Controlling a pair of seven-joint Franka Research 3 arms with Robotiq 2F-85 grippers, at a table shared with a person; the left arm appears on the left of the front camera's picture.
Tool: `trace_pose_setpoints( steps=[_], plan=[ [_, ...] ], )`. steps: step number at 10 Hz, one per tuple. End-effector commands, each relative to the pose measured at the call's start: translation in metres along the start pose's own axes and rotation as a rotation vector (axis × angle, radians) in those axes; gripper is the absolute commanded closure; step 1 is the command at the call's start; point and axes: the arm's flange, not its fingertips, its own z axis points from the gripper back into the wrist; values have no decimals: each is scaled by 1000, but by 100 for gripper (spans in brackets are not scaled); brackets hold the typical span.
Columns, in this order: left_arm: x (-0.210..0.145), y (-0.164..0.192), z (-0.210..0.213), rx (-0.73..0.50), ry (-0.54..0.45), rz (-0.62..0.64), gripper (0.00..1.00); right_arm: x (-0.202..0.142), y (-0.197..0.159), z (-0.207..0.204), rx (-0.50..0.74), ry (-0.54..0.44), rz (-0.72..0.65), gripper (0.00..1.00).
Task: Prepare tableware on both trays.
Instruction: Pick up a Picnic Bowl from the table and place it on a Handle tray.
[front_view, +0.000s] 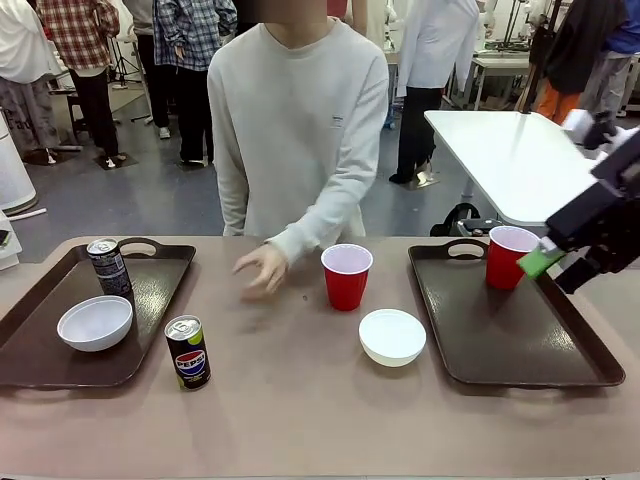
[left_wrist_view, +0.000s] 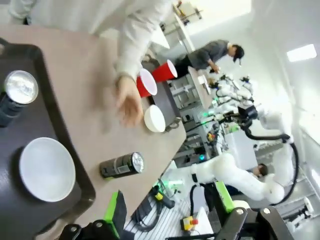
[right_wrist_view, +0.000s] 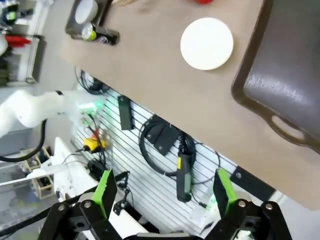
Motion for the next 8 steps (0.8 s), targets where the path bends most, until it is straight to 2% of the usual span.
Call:
trace_pose_setpoints(
  steps=[1, 2, 3, 6, 7, 8],
  plan=[
    [8, -3, 6, 50, -36, -5, 8, 35, 2, -17, -66, 86, -55, 0],
    [11, -2, 9, 65, -26, -6, 8, 55, 9, -31, -118, 94, -83, 0],
    [3, 2, 8, 25, -15, 7, 8, 72, 15, -44, -165, 65, -103, 0],
    [3, 2, 8, 25, -15, 7, 8, 108, 27, -85, -428, -85, -137, 0],
    [3, 2, 8, 25, -15, 7, 8, 108, 26, -91, -447, -86, -137, 0],
    [3, 2, 8, 25, -15, 7, 8, 104, 26, -89, -331, -64, -93, 0]
  ],
)
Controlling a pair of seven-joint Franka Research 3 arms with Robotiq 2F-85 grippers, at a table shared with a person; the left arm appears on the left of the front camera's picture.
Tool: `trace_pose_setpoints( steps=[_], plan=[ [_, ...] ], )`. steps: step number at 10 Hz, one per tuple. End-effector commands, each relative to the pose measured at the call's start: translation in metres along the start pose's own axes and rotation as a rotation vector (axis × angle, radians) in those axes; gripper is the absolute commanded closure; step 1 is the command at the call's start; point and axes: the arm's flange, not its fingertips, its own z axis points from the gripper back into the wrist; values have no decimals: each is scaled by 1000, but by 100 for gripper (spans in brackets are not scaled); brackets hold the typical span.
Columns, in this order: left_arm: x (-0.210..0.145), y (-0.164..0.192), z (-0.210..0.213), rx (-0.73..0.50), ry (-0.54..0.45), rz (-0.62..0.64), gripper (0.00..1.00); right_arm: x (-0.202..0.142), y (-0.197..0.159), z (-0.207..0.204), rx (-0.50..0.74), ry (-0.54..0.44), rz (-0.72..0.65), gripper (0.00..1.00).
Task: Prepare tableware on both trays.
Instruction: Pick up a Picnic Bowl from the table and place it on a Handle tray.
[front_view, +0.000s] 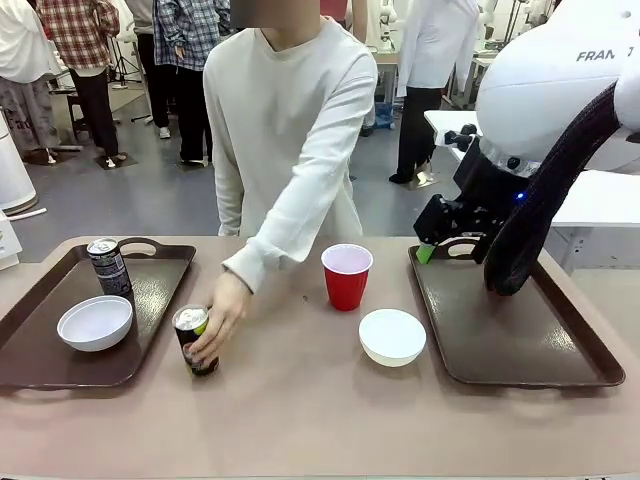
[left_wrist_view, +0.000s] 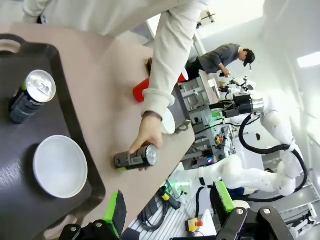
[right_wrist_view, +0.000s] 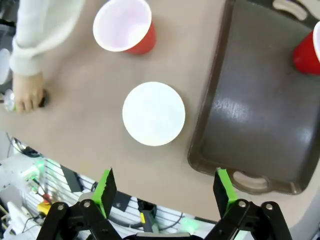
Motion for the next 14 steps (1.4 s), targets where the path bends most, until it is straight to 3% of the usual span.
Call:
trace_pose_setpoints(
  steps=[1, 4, 6, 9, 14],
  plan=[
    [-1, 1, 1, -19, -11, -7, 8, -1, -4, 5, 5, -4, -3, 0],
    [-1, 1, 1, -19, -11, -7, 8, 0, -2, 3, 14, 0, 9, 0],
    [-1, 1, 1, -19, -11, -7, 8, 19, 6, -28, -144, -40, 13, 0],
    [-1, 1, 1, -19, -11, -7, 8, 28, 15, -57, -212, 8, 17, 0],
    [-1, 1, 1, -19, -11, -7, 8, 55, 18, -101, -176, 45, 71, 0]
  ],
)
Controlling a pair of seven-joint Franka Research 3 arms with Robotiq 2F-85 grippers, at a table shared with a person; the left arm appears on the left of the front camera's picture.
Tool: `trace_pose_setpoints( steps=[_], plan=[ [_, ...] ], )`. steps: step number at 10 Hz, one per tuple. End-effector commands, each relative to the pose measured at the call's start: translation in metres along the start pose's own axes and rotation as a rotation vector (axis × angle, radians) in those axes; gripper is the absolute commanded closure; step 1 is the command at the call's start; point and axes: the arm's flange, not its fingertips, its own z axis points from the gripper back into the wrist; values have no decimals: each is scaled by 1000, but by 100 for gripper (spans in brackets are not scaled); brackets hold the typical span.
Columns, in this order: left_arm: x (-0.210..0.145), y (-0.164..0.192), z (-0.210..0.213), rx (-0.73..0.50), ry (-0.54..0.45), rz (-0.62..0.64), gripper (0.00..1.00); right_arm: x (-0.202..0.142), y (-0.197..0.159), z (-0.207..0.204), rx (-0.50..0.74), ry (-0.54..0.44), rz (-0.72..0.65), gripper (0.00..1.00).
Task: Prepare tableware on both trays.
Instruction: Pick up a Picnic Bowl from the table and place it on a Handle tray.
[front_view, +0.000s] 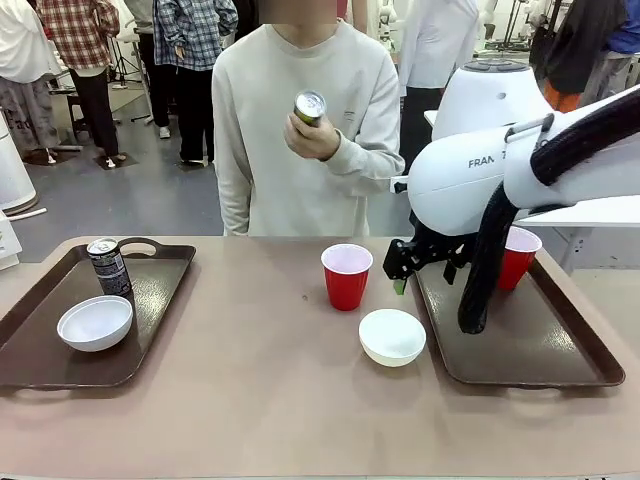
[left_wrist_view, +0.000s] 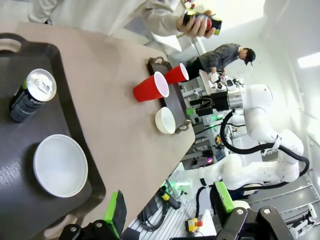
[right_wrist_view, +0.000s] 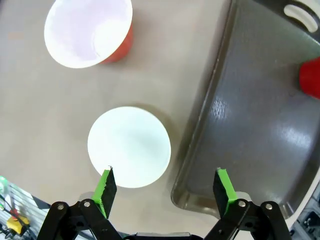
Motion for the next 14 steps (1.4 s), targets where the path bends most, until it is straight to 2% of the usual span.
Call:
trace_pose_setpoints(
  steps=[1, 2, 3, 4, 5, 7, 11, 13, 14],
  plan=[
    [-1, 0, 1, -20, -11, -10, 8, 22, -4, -14, 5, -4, 4, 0],
    [-1, 0, 1, -20, -11, -10, 8, 16, -5, -16, 6, 9, 8, 0],
    [-1, 0, 1, -20, -11, -10, 8, -21, -1, 1, -22, 45, 50, 0],
    [-1, 0, 1, -20, -11, -10, 8, -83, -4, 36, 19, 83, 132, 0],
    [-1, 0, 1, -20, -11, -10, 8, -126, -11, 64, 40, 34, 132, 0],
    [-1, 0, 1, -20, -11, -10, 8, -131, -24, 64, 56, 53, 107, 0],
    [-1, 0, 1, -20, -11, -10, 8, -121, -19, 39, 87, 95, 117, 0],
    [-1, 0, 1, -20, -11, -10, 8, -118, -19, 37, 92, 81, 103, 0],
    [-1, 0, 1, -20, -11, -10, 8, -110, -19, 33, 86, 38, 65, 0]
  ],
)
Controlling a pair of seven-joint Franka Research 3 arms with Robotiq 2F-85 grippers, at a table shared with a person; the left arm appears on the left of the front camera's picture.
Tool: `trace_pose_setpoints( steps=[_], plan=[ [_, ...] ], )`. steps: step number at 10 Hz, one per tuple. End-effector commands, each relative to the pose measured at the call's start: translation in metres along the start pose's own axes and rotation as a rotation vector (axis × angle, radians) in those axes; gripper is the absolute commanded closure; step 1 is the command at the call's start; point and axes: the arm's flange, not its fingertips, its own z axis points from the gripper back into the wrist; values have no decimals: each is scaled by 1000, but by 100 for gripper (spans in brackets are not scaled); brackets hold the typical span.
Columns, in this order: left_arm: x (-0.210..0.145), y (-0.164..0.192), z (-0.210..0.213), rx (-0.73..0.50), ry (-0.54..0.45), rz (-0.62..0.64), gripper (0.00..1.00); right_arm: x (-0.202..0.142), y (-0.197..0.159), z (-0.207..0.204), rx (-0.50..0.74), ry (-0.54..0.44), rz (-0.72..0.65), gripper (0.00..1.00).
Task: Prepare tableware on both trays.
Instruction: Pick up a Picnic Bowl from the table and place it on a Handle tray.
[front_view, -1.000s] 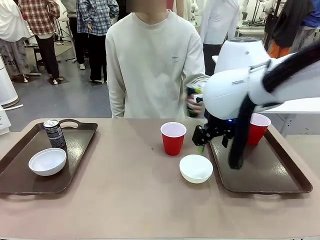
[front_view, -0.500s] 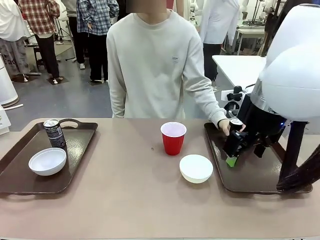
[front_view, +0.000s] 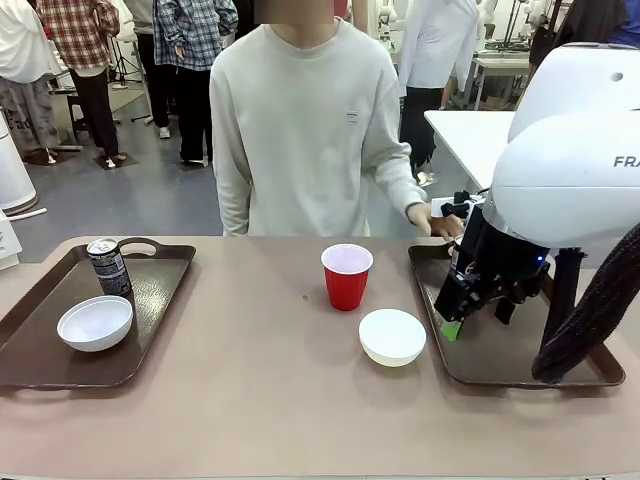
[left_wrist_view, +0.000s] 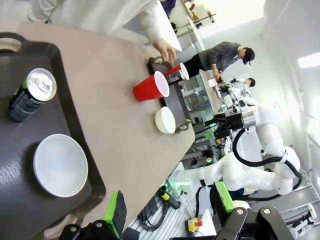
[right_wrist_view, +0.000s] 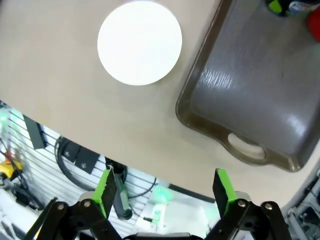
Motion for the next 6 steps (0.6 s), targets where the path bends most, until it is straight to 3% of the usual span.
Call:
trace_pose_setpoints(
  steps=[1, 4, 5, 6],
  plan=[
    [-1, -1, 1, -20, -13, -13, 8, 9, 2, -20, 23, -93, -65, 0],
    [-1, -1, 1, -20, -13, -13, 8, 46, 9, -48, -40, -137, -142, 0],
    [-1, -1, 1, -20, -13, -13, 8, 51, 13, -51, -8, -154, -83, 0],
    [-1, -1, 1, -20, -13, -13, 8, 36, 4, -27, -9, -119, -101, 0]
  ],
)
